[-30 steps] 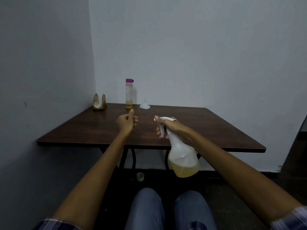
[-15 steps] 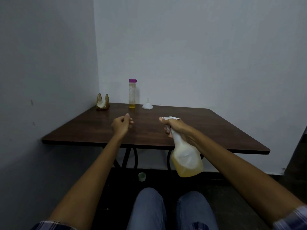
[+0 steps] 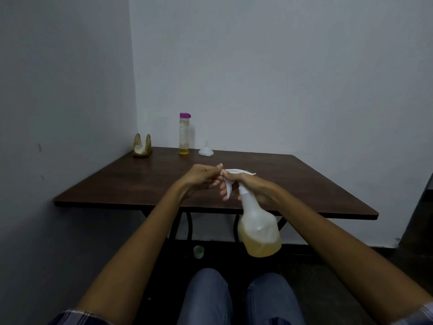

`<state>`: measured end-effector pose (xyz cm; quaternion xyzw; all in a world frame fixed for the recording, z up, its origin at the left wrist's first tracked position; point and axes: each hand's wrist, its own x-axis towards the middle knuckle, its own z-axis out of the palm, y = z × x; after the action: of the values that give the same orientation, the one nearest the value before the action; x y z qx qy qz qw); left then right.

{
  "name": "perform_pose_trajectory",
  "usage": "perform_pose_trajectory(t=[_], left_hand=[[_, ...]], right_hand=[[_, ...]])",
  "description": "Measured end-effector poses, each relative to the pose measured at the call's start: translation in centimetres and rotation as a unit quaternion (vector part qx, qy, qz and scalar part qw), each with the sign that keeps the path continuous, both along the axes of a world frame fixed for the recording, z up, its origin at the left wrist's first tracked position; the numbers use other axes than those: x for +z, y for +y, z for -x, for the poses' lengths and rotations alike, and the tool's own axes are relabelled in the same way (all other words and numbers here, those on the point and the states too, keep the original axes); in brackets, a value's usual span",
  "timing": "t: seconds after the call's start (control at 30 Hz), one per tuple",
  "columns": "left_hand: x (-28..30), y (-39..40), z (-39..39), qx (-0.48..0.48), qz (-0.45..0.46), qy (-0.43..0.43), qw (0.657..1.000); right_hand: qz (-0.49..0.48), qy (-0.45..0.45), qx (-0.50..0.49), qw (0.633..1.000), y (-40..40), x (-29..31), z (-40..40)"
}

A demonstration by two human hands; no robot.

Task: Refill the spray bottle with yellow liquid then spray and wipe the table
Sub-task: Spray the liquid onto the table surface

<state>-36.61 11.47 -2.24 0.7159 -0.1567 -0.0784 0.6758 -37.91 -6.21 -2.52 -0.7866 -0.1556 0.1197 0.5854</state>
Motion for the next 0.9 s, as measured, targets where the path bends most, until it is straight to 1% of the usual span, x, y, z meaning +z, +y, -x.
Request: perform_pose_trajectory(t=[0.1, 0.2, 0.3, 0.37, 0.43, 0.5, 0.57, 0.67, 0.8, 0.9], left_hand=[[0.1, -0.4, -0.4, 0.001, -0.006, -0.025, 1.0], [-0.5, -0.8, -0.9, 0.026, -0.02, -0.117, 0.993], [-1.2, -1.3, -0.9, 0.051, 0.006, -0.214, 0.975], [-1.4, -1.7, -0.8, 0.064, 0.025, -0.242, 0.968], [-1.4, -1.9, -0.8, 0.057, 0.036, -0.226, 0.972], [-1.4, -2.0, -0.9, 0.037, 0.038, -0.176, 0.983], [-1.4, -1.9, -1.1, 0.04, 0.031, -0.14, 0.989], [-1.4, -1.9, -1.1, 0.047, 0.03, -0.156, 0.986], [-1.5, -2.2, -1.0, 0.062, 0.049, -0.184, 0.98], [-1.7, -2.4, -1.2, 0.071, 0.059, -0.16, 0.983]], right_hand=[[-0.014, 0.014, 0.0, 1.0, 0.0, -0.1, 0.0], [-0.013, 0.021, -0.01, 1.0, -0.2, 0.0, -0.2], [-0.014, 0.025, -0.013, 1.0, -0.5, 0.1, -0.3], [-0.026, 0.023, -0.019, 0.999, -0.7, 0.0, -0.4], [-0.04, 0.023, -0.024, 0.999, -0.7, -0.2, -0.5], [-0.044, 0.022, -0.024, 0.998, -0.5, -0.3, -0.8], [-0.035, 0.017, -0.022, 0.999, -0.3, -0.5, -1.0], [-0.021, 0.02, -0.031, 0.999, -0.2, -0.7, -1.1], [-0.037, 0.014, -0.06, 0.997, -0.1, -1.1, -0.8], [-0.025, 0.0, -0.098, 0.995, -0.3, -1.1, -0.7]])
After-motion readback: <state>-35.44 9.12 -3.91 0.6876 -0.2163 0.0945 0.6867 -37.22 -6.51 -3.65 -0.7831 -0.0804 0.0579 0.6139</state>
